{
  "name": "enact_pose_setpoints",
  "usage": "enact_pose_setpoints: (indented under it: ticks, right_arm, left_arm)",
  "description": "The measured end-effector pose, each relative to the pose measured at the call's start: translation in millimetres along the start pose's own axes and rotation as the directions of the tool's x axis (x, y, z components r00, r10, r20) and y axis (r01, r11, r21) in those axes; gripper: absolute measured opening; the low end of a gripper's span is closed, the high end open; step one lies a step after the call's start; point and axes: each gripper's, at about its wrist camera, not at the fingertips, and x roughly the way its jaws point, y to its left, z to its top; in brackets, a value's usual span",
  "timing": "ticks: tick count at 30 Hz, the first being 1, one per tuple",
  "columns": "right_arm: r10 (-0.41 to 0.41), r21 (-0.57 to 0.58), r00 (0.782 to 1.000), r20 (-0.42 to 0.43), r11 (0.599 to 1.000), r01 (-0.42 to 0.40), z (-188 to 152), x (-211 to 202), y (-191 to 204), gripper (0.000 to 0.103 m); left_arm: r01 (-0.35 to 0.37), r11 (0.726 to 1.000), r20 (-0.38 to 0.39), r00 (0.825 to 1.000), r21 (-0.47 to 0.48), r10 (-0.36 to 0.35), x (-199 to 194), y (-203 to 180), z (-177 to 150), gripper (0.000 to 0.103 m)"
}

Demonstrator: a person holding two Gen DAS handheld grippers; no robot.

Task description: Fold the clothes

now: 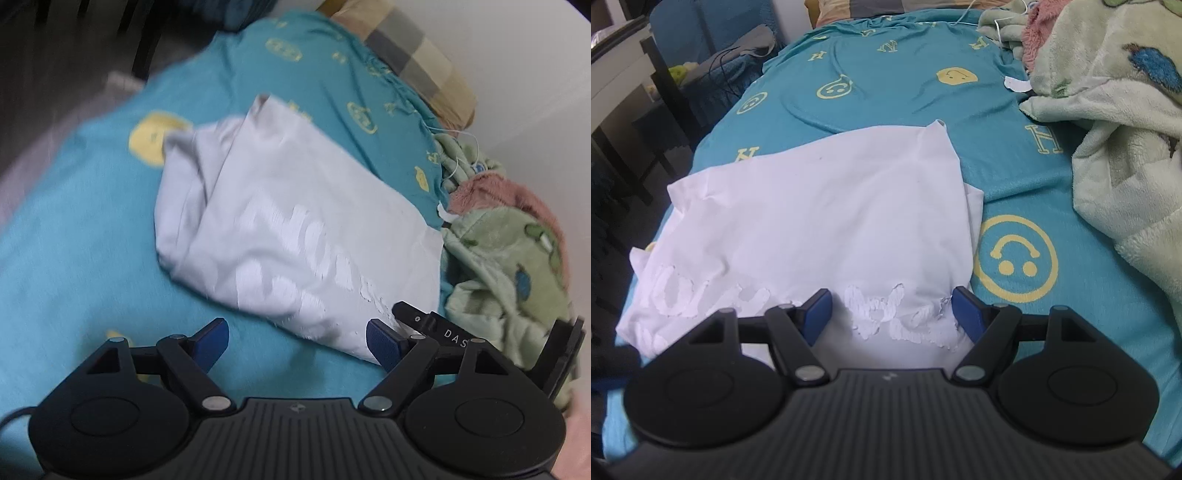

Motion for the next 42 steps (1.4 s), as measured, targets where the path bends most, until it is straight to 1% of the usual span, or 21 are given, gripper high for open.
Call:
enact_pose_setpoints:
  ticks: [2, 5, 7, 9, 10, 14, 15, 17, 18, 20, 21, 23, 24, 26, 28, 30, 33, 36, 39, 40, 42]
  right_arm:
    - [0.005, 0.01, 1.0, 0.001, 1.0, -0.005, 0.5, -0.7, -1.3, 0.075]
    - [0.01, 0.018, 1.0, 0.0, 1.0, -0.01, 1.1, -0.8, -2.9, 0.074]
    - [0.012, 0.024, 1.0, 0.0, 1.0, -0.012, 1.7, -0.3, -3.3, 0.074]
    - [0.019, 0.039, 1.0, 0.001, 0.999, -0.019, 2.7, -1.1, -4.6, 0.074]
    - [0.034, 0.069, 0.999, 0.008, 0.997, -0.035, 4.3, -4.6, -7.6, 0.075]
    - [0.094, 0.187, 0.995, 0.039, 0.977, -0.1, 10.5, -18.7, -19.5, 0.074]
    - [0.128, 0.228, 0.99, 0.052, 0.964, -0.137, 12.1, -23.5, -23.1, 0.074]
    - [0.273, 0.349, 0.957, 0.099, 0.891, -0.29, 14.4, -37.5, -32.1, 0.075]
    - [0.352, 0.404, 0.928, 0.118, 0.837, -0.369, 13.6, -42.1, -34.1, 0.075]
    - [0.511, 0.513, 0.848, 0.139, 0.696, -0.503, 5.9, -42.4, -34.3, 0.075]
    - [0.577, 0.561, 0.805, 0.138, 0.624, -0.543, -1.0, -37.7, -30.7, 0.075]
    - [0.678, 0.645, 0.726, 0.118, 0.503, -0.575, -17.0, -21.8, -17.5, 0.075]
    - [0.714, 0.682, 0.691, 0.109, 0.452, -0.575, -25.2, -13.2, -10.6, 0.075]
    - [0.74, 0.736, 0.669, 0.077, 0.41, -0.538, -41.4, 6.7, 3.6, 0.075]
    - [0.734, 0.759, 0.676, 0.055, 0.41, -0.507, -51.7, 24.2, 11.7, 0.075]
    - [0.695, 0.782, 0.714, 0.088, 0.396, -0.482, -56.9, 33.8, 6.8, 0.074]
    - [0.607, 0.8, 0.778, 0.164, 0.38, -0.465, -58.5, 29.7, -11.1, 0.075]
    - [0.505, 0.819, 0.832, 0.228, 0.362, -0.445, -60.4, 25.0, -28.7, 0.075]
    - [0.384, 0.844, 0.892, 0.238, 0.373, -0.386, -64.1, 15.2, -41.4, 0.075]
    - [0.352, 0.849, 0.904, 0.241, 0.375, -0.372, -64.6, 13.5, -44.2, 0.074]
    - [0.312, 0.853, 0.917, 0.249, 0.378, -0.36, -63.0, 10.7, -48.9, 0.074]
  left_arm:
    - [0.041, 0.995, -0.005, 0.999, -0.089, -0.041, 9.0, 12.6, 6.3, 0.083]
    - [0.108, 0.97, 0.026, 0.994, -0.216, -0.105, 19.2, 29.2, 14.1, 0.082]
    - [0.121, 0.968, 0.056, 0.992, -0.221, -0.112, 18.7, 28.9, 15.4, 0.077]
    - [0.128, 0.968, 0.086, 0.99, -0.215, -0.112, 17.0, 26.8, 16.3, 0.065]
    - [0.132, 0.968, 0.101, 0.988, -0.212, -0.112, 16.1, 25.7, 16.7, 0.061]
    - [0.145, 0.969, 0.162, 0.98, -0.198, -0.113, 12.7, 21.6, 18.4, 0.034]
    - [0.148, 0.97, 0.176, 0.978, -0.195, -0.114, 11.9, 20.5, 18.8, 0.03]
    - [0.154, 0.97, 0.206, 0.972, -0.187, -0.114, 10.2, 18.4, 19.6, 0.024]
    - [0.166, 0.971, 0.226, 0.966, -0.171, -0.125, 6.9, 15.2, 19.5, 0.023]
    - [0.193, 0.972, 0.261, 0.953, -0.13, -0.155, -0.2, 7.3, 19.2, 0.022]
    - [0.204, 0.973, 0.272, 0.947, -0.111, -0.168, -2.4, 3.5, 19.5, 0.021]
    - [0.223, 0.971, 0.291, 0.937, -0.08, -0.191, -6.3, -3.0, 19.5, 0.021]
    - [0.231, 0.97, 0.293, 0.935, -0.081, -0.198, -6.3, -4.4, 19.2, 0.021]
    - [0.246, 0.965, 0.293, 0.932, -0.09, -0.211, -5.1, -6.3, 18.9, 0.021]
    - [0.253, 0.962, 0.291, 0.933, -0.107, -0.213, -3.8, -5.4, 19.0, 0.021]
    - [0.258, 0.958, 0.287, 0.934, -0.124, -0.215, -3.9, -2.1, 18.2, 0.021]
    - [0.263, 0.954, 0.283, 0.935, -0.147, -0.214, -4.3, 4.5, 17.6, 0.021]
    - [0.283, 0.94, 0.279, 0.933, -0.188, -0.225, -2.7, 13.9, 20.4, 0.021]
    - [0.283, 0.933, 0.27, 0.937, -0.221, -0.22, -0.7, 20.9, 22.3, 0.021]
    - [0.281, 0.931, 0.265, 0.939, -0.231, -0.217, 0.3, 22.8, 22.7, 0.021]
    - [0.277, 0.928, 0.254, 0.943, -0.25, -0.213, 2.6, 26.4, 23.3, 0.021]
